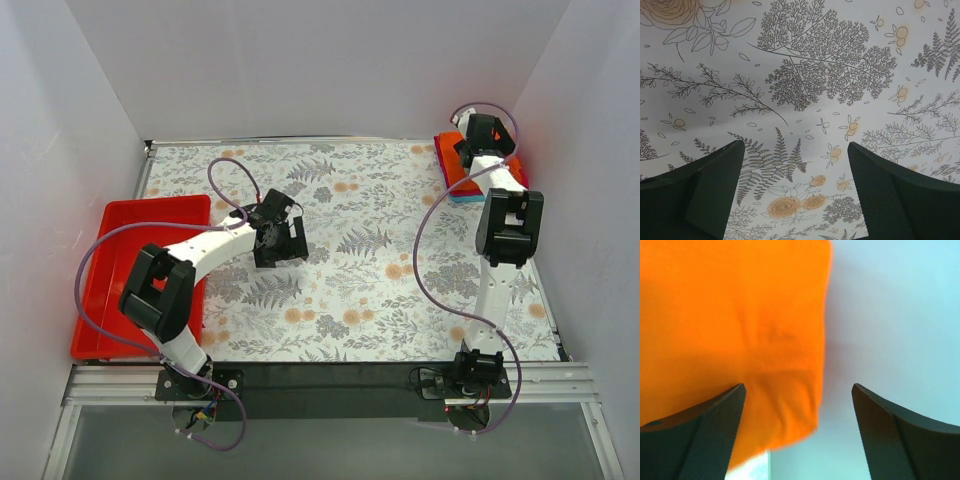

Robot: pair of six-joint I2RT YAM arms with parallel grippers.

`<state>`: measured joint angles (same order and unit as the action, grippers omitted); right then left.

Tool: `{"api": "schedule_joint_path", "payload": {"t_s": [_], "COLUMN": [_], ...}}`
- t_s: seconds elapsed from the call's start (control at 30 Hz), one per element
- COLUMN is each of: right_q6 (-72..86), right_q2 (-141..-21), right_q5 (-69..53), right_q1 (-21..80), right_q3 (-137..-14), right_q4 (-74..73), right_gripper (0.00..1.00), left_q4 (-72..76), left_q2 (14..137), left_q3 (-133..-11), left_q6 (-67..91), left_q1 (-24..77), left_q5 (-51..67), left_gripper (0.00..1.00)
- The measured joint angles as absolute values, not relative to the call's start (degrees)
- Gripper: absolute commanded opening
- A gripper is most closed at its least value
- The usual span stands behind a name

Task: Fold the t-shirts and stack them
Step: Neatly place the folded tshirt to the corner

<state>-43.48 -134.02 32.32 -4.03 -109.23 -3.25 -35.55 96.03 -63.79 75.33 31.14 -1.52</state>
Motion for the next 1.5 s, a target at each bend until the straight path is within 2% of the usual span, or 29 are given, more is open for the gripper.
{"api": "schedule_joint_path", "payload": {"t_s": [0.23,0.5,0.77,0.87,1.23,1.5], "right_q6": [-38.9,-23.1,-6.1,-2.9,1.3,-0.2], "right_q2": [-116.4,-85.5,-53.8,-46.2,-25.4,-20.2], "right_q5": [32.6,23.4,15.7,15.6,15.3,15.1], "right_q1": [-2.3,-1.8,-0.6,2.8,4.9,6.1], "right_q3": [-99.5,-85.8,-66.7,-62.1,-54.5,-54.5], "right_q4": [-3.7,-4.8,-10.8,-15.7,-30.0,-31.7], "right_gripper": [0.90,0.98,0.98,0.98,0.98,0.98], "left_q4": [-35.3,-36.2,-39.1,-40.8,-45.8,-48.4], "left_q2": [92.6,81.0,64.1,57.6,31.3,26.7], "left_q3": [-63.8,-65.4,-65.5,-65.1,-59.9,-57.6], "left_q6": [75.2,74.9,75.4,76.0,79.1,82.6], "left_q1": [31.1,31.1,31.1,31.1,31.1,31.1], "left_q5": [-4.2,-12.2,-21.8,-24.8,-33.1,-36.7], "left_gripper": [0.82,0.95,0.98,0.98,0.98,0.98]}}
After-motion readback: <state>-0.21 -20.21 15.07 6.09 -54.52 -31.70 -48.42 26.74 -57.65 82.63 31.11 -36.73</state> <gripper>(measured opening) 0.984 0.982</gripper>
